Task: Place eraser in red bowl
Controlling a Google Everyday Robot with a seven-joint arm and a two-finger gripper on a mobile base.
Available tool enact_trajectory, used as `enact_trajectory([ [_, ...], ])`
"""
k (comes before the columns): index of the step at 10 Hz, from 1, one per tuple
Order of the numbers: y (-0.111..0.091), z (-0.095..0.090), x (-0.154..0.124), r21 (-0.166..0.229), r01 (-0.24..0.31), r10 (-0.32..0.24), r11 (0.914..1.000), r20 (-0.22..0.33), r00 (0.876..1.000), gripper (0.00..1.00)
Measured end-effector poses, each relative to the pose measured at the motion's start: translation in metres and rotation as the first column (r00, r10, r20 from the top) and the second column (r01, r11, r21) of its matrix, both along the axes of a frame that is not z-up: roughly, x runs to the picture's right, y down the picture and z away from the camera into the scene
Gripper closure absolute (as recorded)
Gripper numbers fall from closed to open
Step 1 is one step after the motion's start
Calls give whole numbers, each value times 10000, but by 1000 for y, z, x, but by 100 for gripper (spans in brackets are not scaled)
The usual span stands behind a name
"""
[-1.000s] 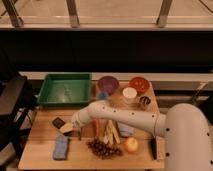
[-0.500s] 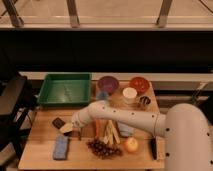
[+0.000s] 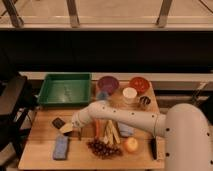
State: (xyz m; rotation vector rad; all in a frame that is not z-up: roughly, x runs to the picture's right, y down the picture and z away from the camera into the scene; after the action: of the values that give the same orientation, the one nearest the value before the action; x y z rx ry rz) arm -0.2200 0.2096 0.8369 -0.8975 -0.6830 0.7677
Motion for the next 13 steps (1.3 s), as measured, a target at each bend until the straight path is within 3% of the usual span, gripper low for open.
enact_trajectory([
  [2,0,0,0,-2,1,-1,10000,1,10000,99],
  [6,1,0,0,-17,-6,6,10000,2,10000,62],
  [8,0,0,0,-15,-5,5,10000,0,10000,54],
  [12,0,0,0,-14,2,-2,10000,-1,10000,86],
  [13,0,0,0,-11,4,-4,10000,-1,10000,89],
])
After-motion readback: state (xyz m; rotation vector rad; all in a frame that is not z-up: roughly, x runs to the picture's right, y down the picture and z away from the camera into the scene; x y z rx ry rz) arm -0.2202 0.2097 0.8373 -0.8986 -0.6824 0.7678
